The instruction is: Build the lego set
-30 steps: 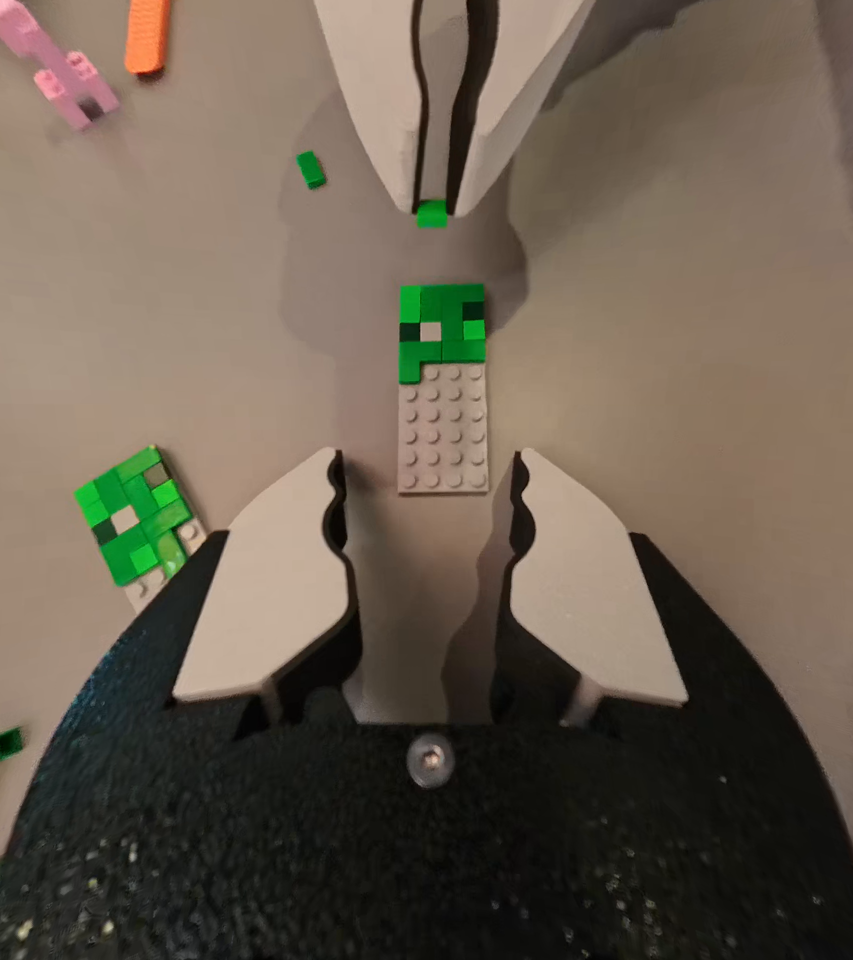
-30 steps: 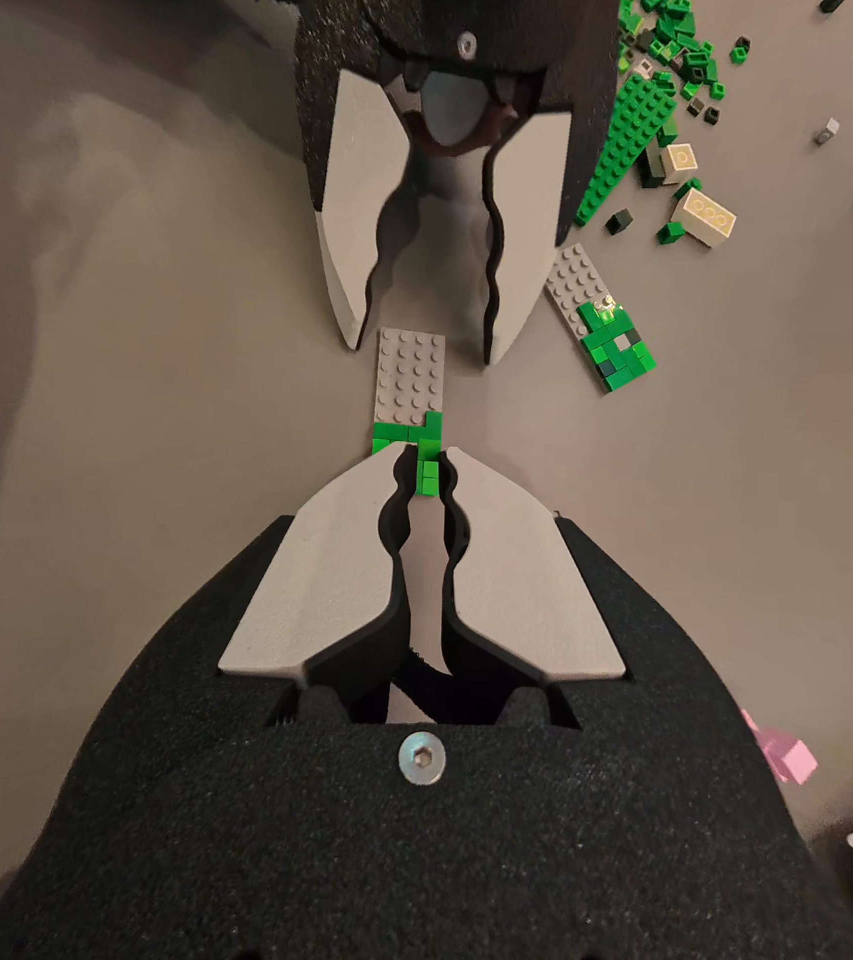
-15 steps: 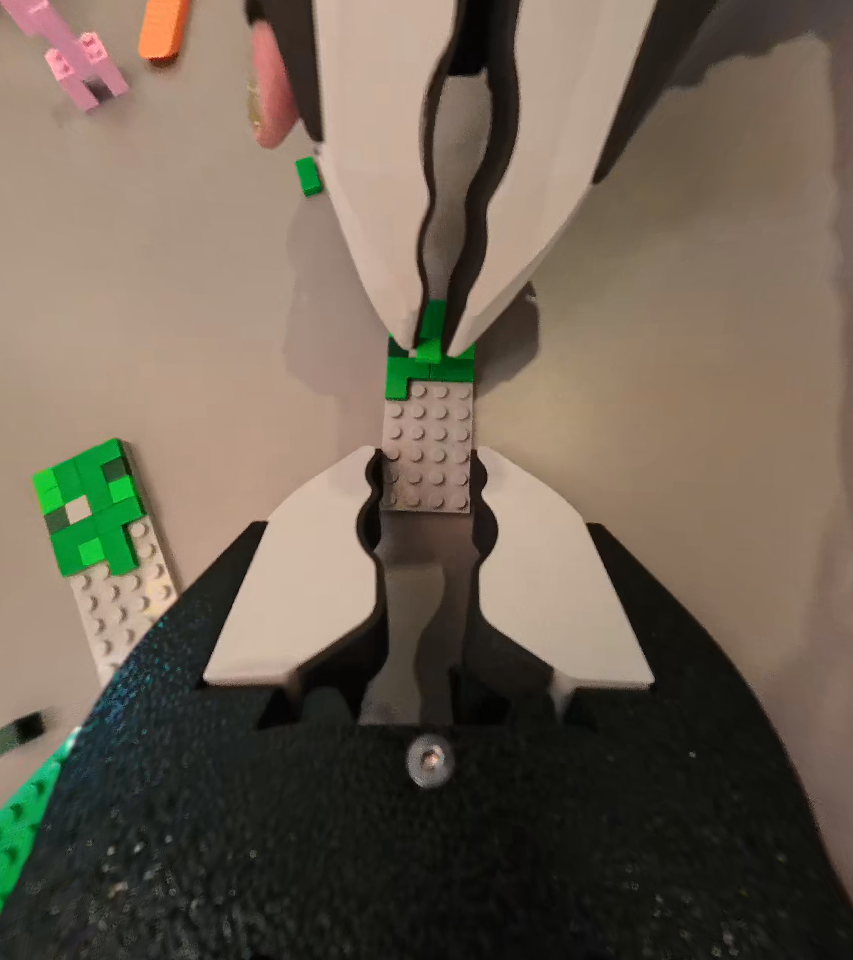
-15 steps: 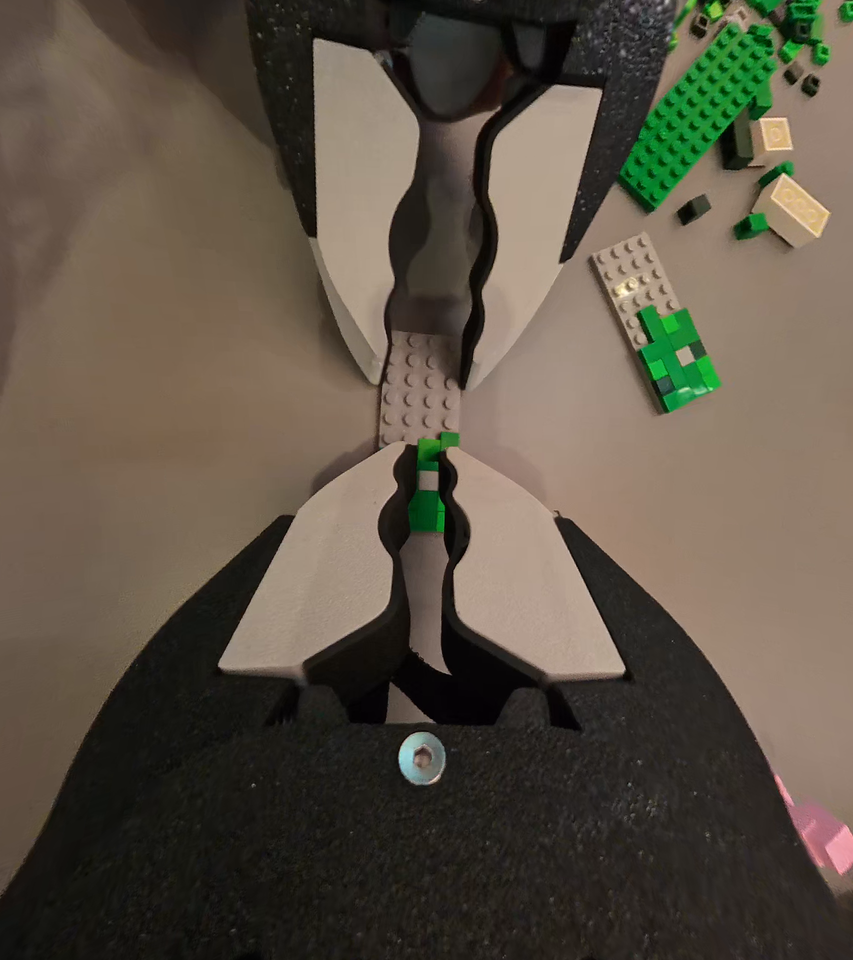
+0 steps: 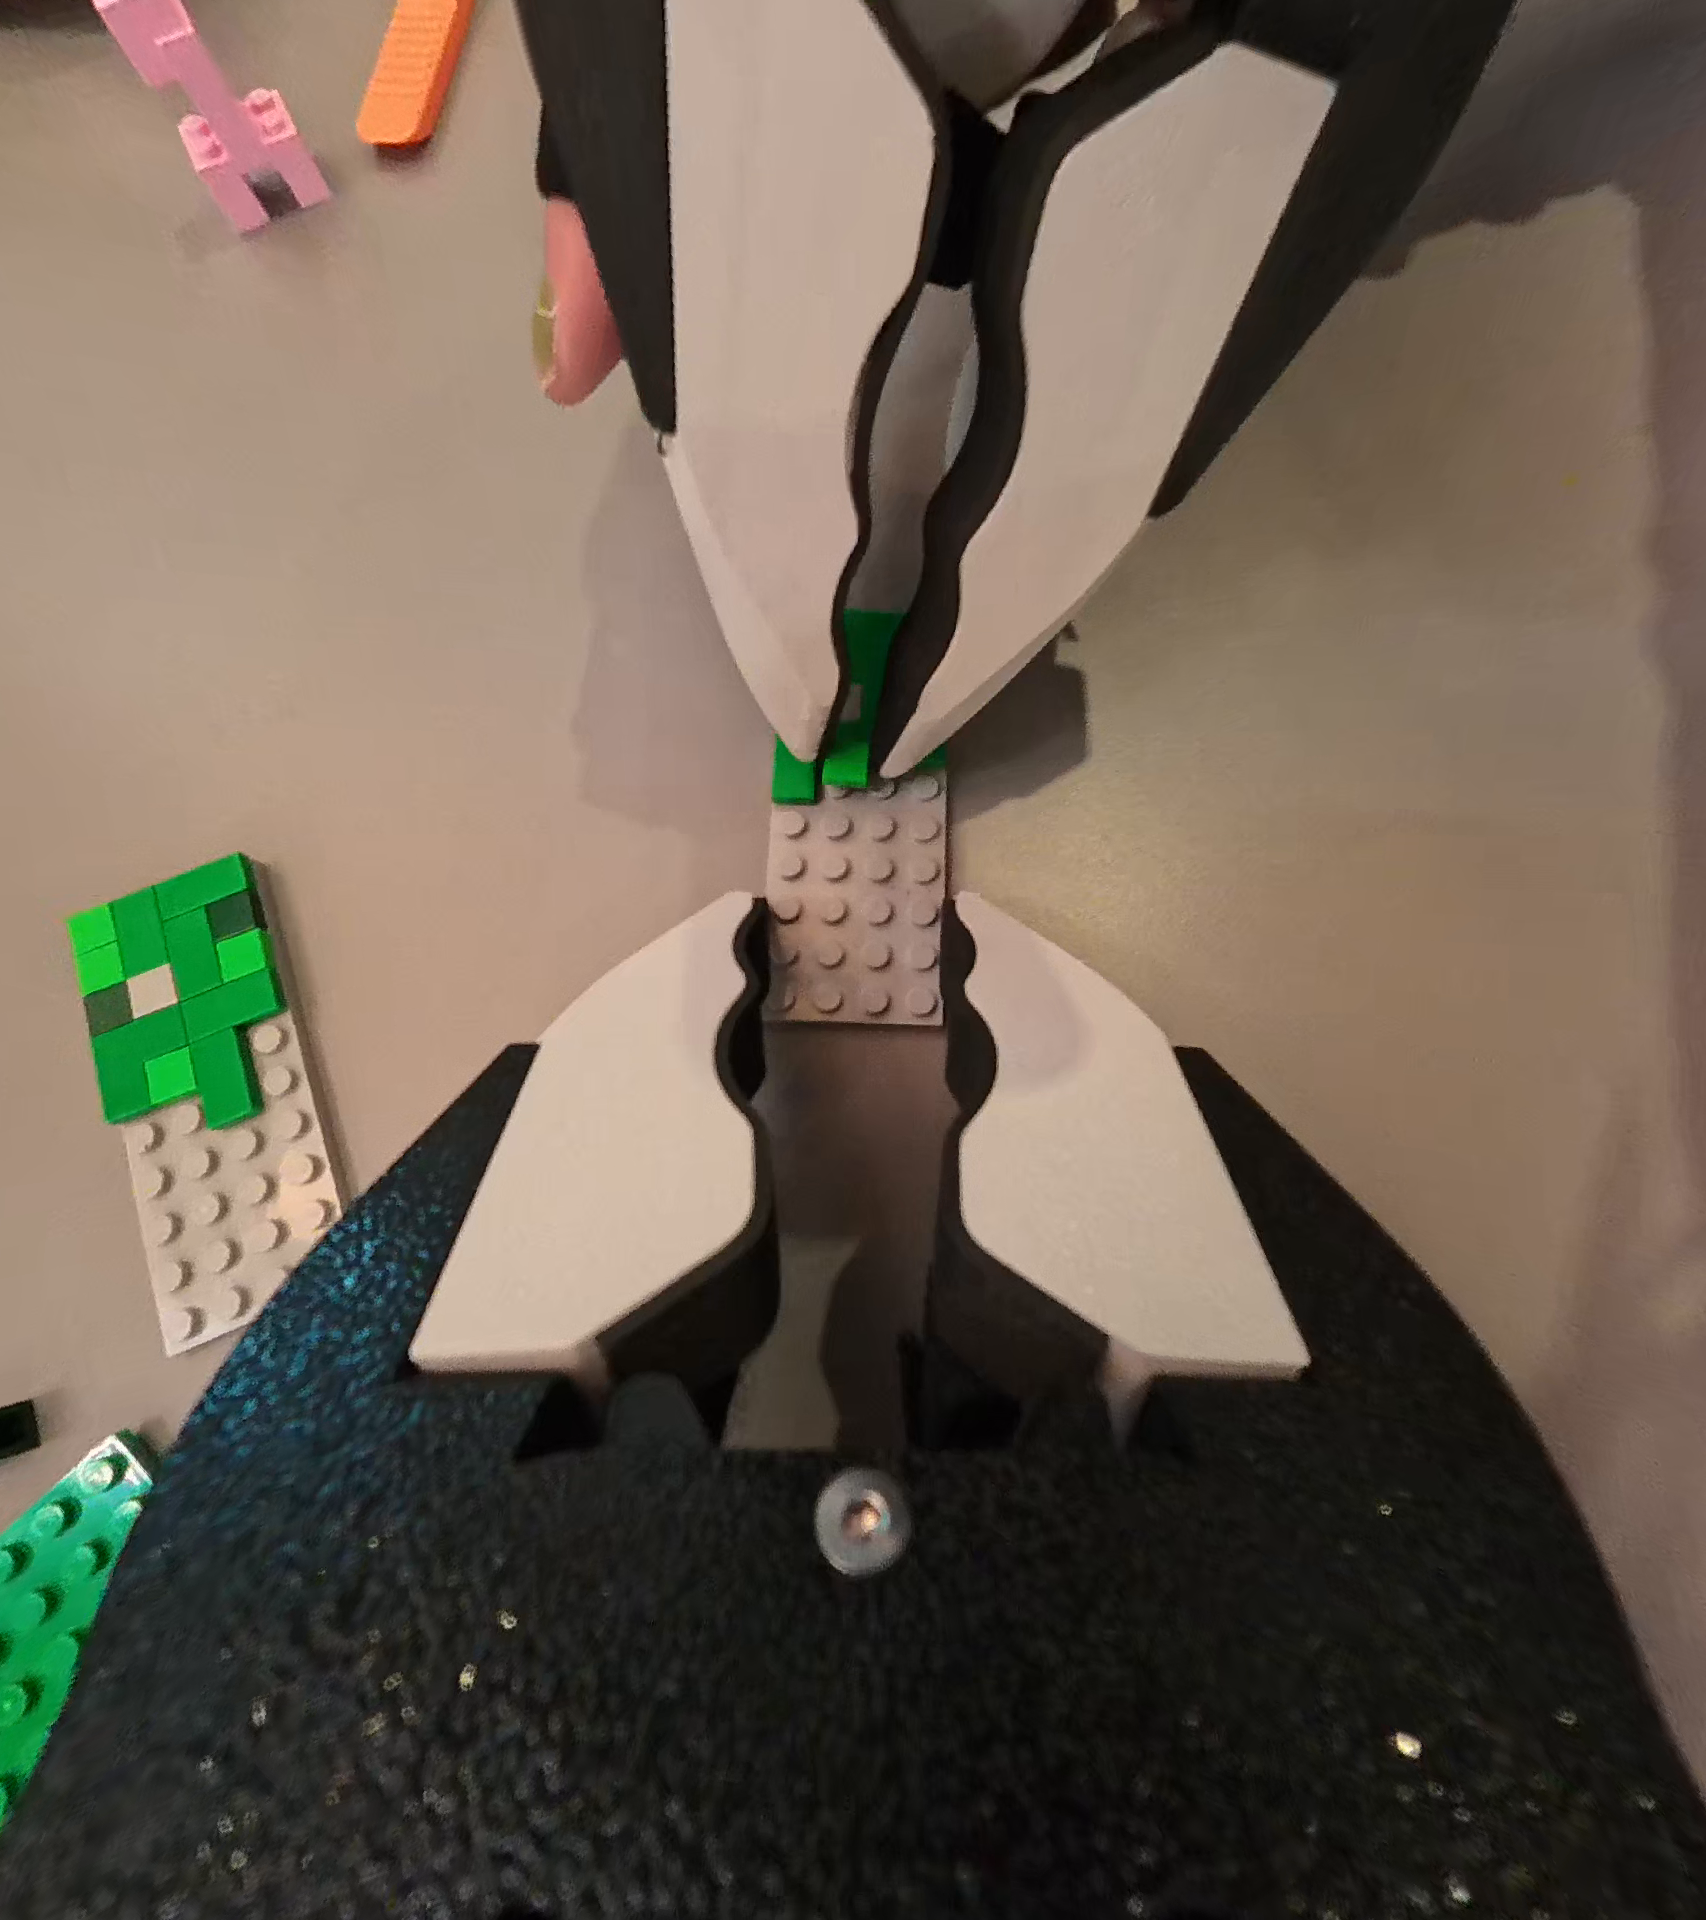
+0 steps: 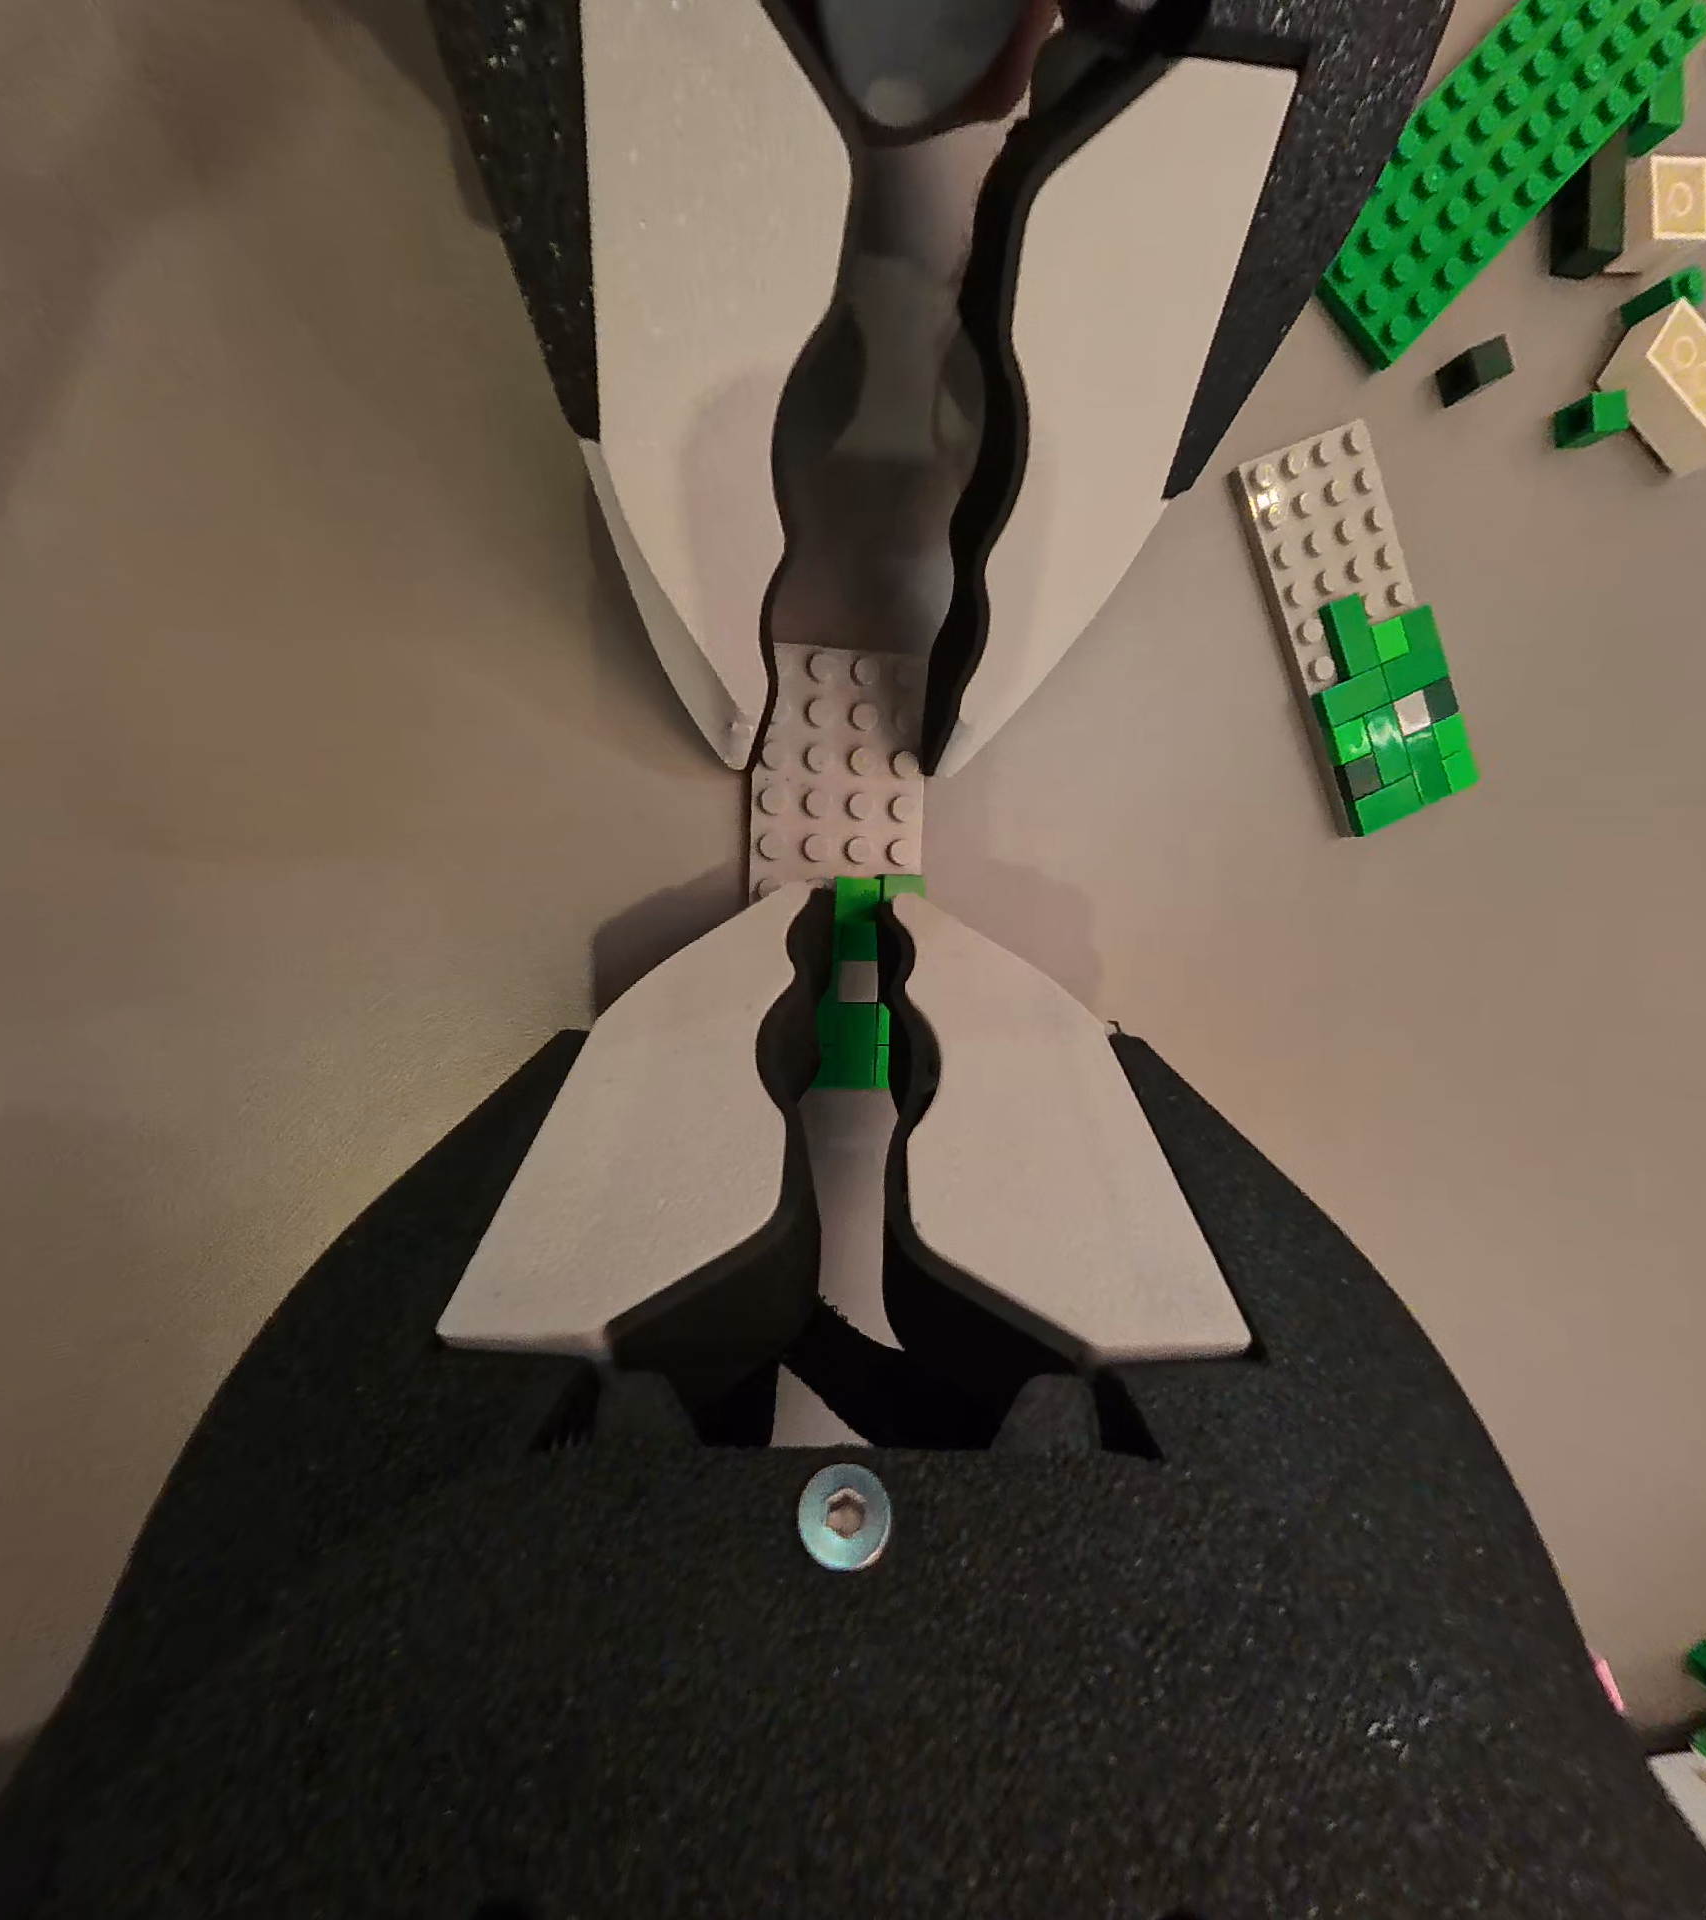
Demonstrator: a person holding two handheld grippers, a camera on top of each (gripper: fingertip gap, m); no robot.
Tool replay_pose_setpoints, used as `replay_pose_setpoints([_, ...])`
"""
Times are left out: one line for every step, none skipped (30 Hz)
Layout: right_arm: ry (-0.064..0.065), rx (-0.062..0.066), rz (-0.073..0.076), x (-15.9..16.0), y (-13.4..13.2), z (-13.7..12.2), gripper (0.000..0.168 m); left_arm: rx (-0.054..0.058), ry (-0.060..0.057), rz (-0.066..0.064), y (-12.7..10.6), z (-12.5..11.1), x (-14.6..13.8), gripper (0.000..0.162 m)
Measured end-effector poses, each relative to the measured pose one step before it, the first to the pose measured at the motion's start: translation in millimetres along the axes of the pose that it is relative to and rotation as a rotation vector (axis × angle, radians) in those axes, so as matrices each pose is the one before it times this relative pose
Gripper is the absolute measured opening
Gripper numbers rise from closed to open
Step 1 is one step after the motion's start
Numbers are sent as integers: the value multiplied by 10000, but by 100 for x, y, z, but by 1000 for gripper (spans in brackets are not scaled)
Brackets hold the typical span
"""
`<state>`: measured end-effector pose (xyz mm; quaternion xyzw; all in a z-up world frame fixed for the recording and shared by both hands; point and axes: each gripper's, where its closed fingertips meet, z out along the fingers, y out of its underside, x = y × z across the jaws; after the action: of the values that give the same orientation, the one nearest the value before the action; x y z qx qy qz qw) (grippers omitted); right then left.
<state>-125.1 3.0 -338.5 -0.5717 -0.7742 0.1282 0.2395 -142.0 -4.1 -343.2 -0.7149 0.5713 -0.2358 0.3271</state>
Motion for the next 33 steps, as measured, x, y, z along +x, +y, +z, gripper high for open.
replay_pose_setpoints([-9, -15, -22, -1, -10, 40, 7, -13, -15, 43, -11, -12, 5, 31])
replay_pose_setpoints([-29, -12, -22, -40, -5, 45, 7, -22, -21, 45, -5, 1, 10, 31])
replay_pose_setpoints([-27, -13, -8, -35, -9, 50, 7, -17, -18, 35, -12, 6, 12, 31])
replay_pose_setpoints([-19, -13, -9, -34, -12, 49, 7, -15, -10, 6, 2, 6, 9, 31])
replay_pose_setpoints([14, -17, -19, 8, -8, 10, 7, -5, -5, 1, 8, -6, 3, 31])
replay_pose_setpoints([9, -15, -12, 2, 9, 2, 7, 3, 1, 0, -5, 4, -8, 31])
replay_pose_setpoints([-4, -13, 10, 3, -1, -7, 8, 7, 7, -16, 0, -3, -12, 31])
replay_pose_setpoints([6, -10, 22, 12, 15, -14, 8, 3, 16, -22, 13, 1, 3, 31])
replay_pose_setpoints([0, 0, 28, 1, 2, -7, 8, -4, 14, -8, 2, 2, 4, 31])
replay_pose_setpoints([-13, 1, 21, -9, -4, -15, 8, 0, 5, -8, -1, 2, 3, 31])
replay_pose_setpoints([-14, -4, 15, -20, 12, -16, 8, -1, 7, -10, 7, -6, 4, 31])
replay_pose_setpoints([-4, -10, 10, 1, 7, -24, 8, -5, 2, -8, -2, 6, 1, 31])
replay_pose_setpoints([13, -13, 0, 11, 8, -41, 9, -4, 2, -12, 4, -1, 1, 31])
replay_pose_setpoints([50, -12, 0, 50, 11, -68, 9, -10, -7, -32, 1, -8, -15, 31])
replay_pose_setpoints([132, -3, -1, 144, 20, -124, 12, -26, -56, -76, 15, -23, -99, 31])
replay_pose_setpoints([281, 53, -11, 295, -22, -190, 16, -46, -196, -148, 57, -66, -310, 31])
replay_pose_setpoints([342, 203, -41, 279, -199, -258, 17, -35, -214, -227, 42, -121, -407, 31])
replay_pose_setpoints([381, 347, -106, 190, -396, -278, 22, 64, -165, -365, -91, -184, -412, 31])
replay_pose_setpoints([610, 381, -250, 333, -479, -297, 25, 182, -66, -462, -267, -267, -343, 31])
replay_pose_setpoints([825, 321, -472, 425, -422, -276, 25, 253, 45, -472, -363, -315, -222, 31])
replay_pose_setpoints([839, 192, -734, 305, -312, -217, 25, 211, 36, -416, -330, -345, -218, 31])
replay_pose_setpoints([853, 78, -864, 245, -277, -157, 25, 159, -47, -285, -249, -334, -270, 31])
replay_pose_setpoints([731, -35, -855, 129, -223, -49, 25, 94, -108, -162, -163, -309, -274, 31])
replay_pose_setpoints([555, -150, -700, 27, -144, 48, 25, 43, -86, -94, -97, -235, -196, 31])
replay_pose_setpoints([351, -170, -499, -84, -137, 116, 27, 34, -68, -85, -81, -190, -121, 31])
replay_pose_setpoints([227, -163, -337, -121, -94, 164, 30, 24, -46, -80, -70, -123, -60, 31])
replay_pose_setpoints([158, -225, -277, -94, 41, 210, 31, -12, -2, -73, -22, -81, 16, 31])
replay_pose_setpoints([96, -319, -279, -93, 209, 281, 32, -12, 14, -56, -44, -44, 71, 31])
replay_pose_setpoints([28, -299, -243, -138, 218, 285, 37, -25, -19, -40, -24, -18, 51, 31])
replay_pose_setpoints([116, -193, -155, 46, 108, 226, 38, -55, -5, -6, 6, -4, 87, 31])
replay_pose_setpoints([41, -109, -77, -6, 35, 187, 38, -42, -14, 6, -6, 1, 75, 31])
replay_pose_setpoints([-66, -117, -27, -116, 55, 171, 38, -22, -4, -2, -27, -8, 94, 31])
replay_pose_setpoints([-1, -71, -36, -38, 17, 126, 38, -27, 24, -8, -20, 0, 115, 31])
